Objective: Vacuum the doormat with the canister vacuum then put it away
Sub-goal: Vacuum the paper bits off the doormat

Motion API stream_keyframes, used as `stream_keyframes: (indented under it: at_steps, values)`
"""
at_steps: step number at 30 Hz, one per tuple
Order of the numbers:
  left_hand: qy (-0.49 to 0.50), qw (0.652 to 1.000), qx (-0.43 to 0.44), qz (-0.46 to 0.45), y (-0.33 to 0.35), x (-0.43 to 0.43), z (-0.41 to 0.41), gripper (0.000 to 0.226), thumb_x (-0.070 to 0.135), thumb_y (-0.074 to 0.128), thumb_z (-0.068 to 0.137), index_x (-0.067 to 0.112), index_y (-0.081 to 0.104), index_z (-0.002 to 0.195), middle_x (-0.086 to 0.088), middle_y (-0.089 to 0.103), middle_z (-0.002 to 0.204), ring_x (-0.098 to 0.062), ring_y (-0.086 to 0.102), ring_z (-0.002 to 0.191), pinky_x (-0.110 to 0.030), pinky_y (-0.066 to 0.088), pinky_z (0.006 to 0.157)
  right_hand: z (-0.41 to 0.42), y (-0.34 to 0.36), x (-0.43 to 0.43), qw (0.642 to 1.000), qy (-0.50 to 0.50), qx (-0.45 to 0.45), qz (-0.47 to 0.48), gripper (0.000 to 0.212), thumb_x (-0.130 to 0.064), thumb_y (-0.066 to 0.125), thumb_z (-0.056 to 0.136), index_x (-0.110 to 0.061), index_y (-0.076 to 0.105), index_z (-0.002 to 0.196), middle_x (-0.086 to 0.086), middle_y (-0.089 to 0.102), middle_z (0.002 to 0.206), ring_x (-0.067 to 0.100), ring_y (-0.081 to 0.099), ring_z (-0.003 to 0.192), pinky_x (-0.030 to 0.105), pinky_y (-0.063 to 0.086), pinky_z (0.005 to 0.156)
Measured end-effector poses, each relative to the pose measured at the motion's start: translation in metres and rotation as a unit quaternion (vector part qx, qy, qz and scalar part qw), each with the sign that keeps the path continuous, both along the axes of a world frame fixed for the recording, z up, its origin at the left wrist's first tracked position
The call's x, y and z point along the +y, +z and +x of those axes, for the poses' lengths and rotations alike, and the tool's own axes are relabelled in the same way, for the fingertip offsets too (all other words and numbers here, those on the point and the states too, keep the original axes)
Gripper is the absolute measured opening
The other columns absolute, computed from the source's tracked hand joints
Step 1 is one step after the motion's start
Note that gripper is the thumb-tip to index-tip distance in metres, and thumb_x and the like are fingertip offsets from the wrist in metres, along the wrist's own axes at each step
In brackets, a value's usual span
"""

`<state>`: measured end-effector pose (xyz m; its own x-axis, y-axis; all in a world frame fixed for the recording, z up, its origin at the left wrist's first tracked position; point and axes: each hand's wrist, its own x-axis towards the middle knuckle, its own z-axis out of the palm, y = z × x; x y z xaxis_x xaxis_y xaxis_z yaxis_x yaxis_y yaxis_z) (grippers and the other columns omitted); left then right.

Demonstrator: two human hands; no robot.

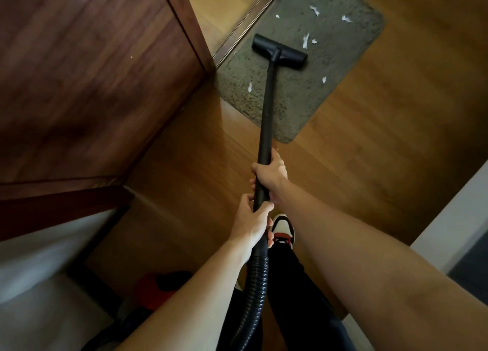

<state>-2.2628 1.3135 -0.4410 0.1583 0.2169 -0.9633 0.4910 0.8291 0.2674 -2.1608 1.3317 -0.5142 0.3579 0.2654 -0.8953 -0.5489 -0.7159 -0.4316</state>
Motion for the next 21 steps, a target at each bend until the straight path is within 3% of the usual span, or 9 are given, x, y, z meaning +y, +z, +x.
stream_keyframes:
  at_steps: [12,17,21]
  values:
    - [-0.043,0.997,0.044,0.049,0.016,-0.023,-0.041,0.017,0.034,0.062,0.096,0.023,0.050,0.104,-0.007,0.054,0.066,-0.016,0.044,0.038,-0.025,0.041,0.039,-0.043,0.025,-0.022,0.999,0.013,0.027,-0.032,0.084,-0.012,0.062,0.099,-0.038,0.013,0.162,0.016,0.069,0.113,0.016,0.064,0.054,0.027,0.056,0.047]
    - [-0.044,0.996,0.051,0.050,0.018,-0.028,-0.072,0.018,0.034,0.062,0.096,0.023,0.051,0.105,-0.008,0.056,0.070,-0.014,0.045,0.039,-0.025,0.042,0.040,-0.074,0.027,-0.027,0.999,0.022,0.026,-0.031,0.085,-0.014,0.062,0.100,-0.038,0.011,0.162,0.016,0.069,0.115,0.015,0.065,0.055,0.032,0.062,0.055]
    - [-0.020,0.998,0.044,0.040,0.023,-0.034,-0.096,0.016,0.032,0.062,0.095,0.023,0.051,0.103,-0.008,0.054,0.070,-0.015,0.044,0.039,-0.025,0.040,0.040,-0.099,0.031,-0.030,0.999,0.032,0.025,-0.030,0.084,-0.014,0.064,0.099,-0.038,0.013,0.162,0.017,0.070,0.114,0.014,0.065,0.053,0.030,0.059,0.051]
